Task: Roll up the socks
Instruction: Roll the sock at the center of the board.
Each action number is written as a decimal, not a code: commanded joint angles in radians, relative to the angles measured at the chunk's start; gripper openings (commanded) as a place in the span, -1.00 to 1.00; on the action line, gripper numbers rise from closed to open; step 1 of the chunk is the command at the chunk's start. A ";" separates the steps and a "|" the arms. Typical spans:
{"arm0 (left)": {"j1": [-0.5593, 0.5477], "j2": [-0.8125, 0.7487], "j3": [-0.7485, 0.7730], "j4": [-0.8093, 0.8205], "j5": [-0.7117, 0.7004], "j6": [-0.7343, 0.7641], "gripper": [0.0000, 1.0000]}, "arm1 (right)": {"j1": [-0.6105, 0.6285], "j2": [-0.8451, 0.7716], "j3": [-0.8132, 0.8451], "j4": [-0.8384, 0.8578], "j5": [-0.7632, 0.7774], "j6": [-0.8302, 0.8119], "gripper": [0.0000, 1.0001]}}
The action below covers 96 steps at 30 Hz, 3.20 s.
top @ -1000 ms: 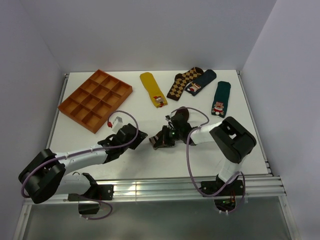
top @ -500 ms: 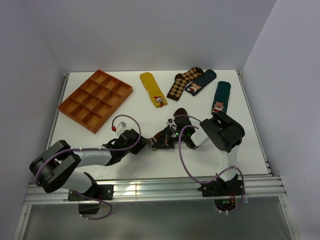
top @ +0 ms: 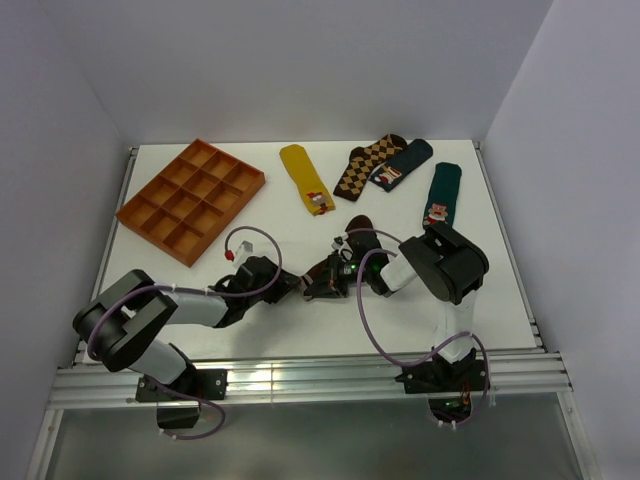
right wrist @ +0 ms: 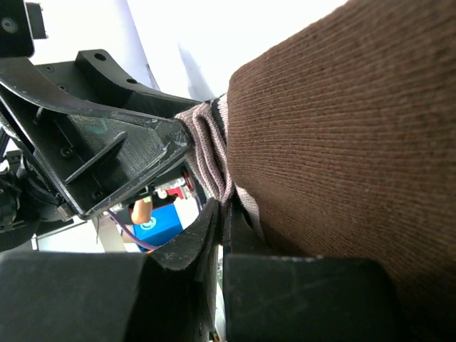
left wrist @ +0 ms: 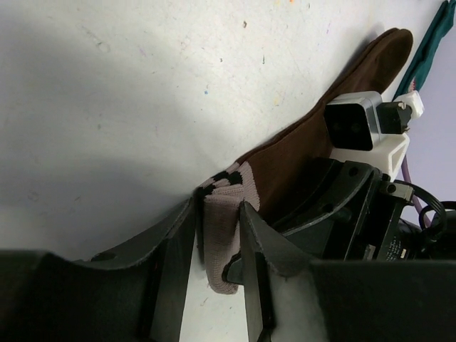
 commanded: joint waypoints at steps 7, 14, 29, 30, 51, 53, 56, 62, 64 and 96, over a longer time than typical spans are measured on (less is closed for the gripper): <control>0.005 0.090 0.008 -0.042 0.037 0.007 -0.34 | -0.004 0.015 0.003 -0.157 0.037 -0.022 -1.00; 0.005 0.132 0.025 -0.087 0.041 -0.007 -0.65 | -0.003 0.009 0.009 -0.205 0.073 -0.051 -1.00; -0.034 0.055 0.169 -0.447 -0.106 0.027 -0.99 | 0.137 -0.354 0.176 -0.728 0.589 -0.465 -0.10; -0.035 0.056 0.178 -0.449 -0.109 0.029 -0.99 | 0.154 -0.368 0.179 -0.734 0.634 -0.483 -0.09; -0.051 0.104 0.296 -0.604 -0.124 0.064 -0.99 | 0.465 -0.457 0.030 -0.452 1.065 -0.740 -0.09; -0.051 0.104 0.296 -0.605 -0.124 0.063 -0.99 | 0.477 -0.471 0.013 -0.417 1.065 -0.747 -0.08; -0.051 0.102 0.293 -0.604 -0.124 0.059 -0.99 | 0.487 -0.473 0.007 -0.400 1.064 -0.749 -0.07; -0.051 0.107 0.296 -0.604 -0.123 0.059 -0.99 | 0.499 -0.410 0.029 -0.387 1.077 -0.758 -0.06; -0.049 0.109 0.298 -0.602 -0.121 0.059 -0.99 | 0.504 -0.393 0.035 -0.384 1.090 -0.761 -0.05; -0.043 -0.109 0.136 -0.464 -0.175 -0.033 0.11 | 0.231 -0.336 -0.075 -0.306 0.613 -0.369 -1.00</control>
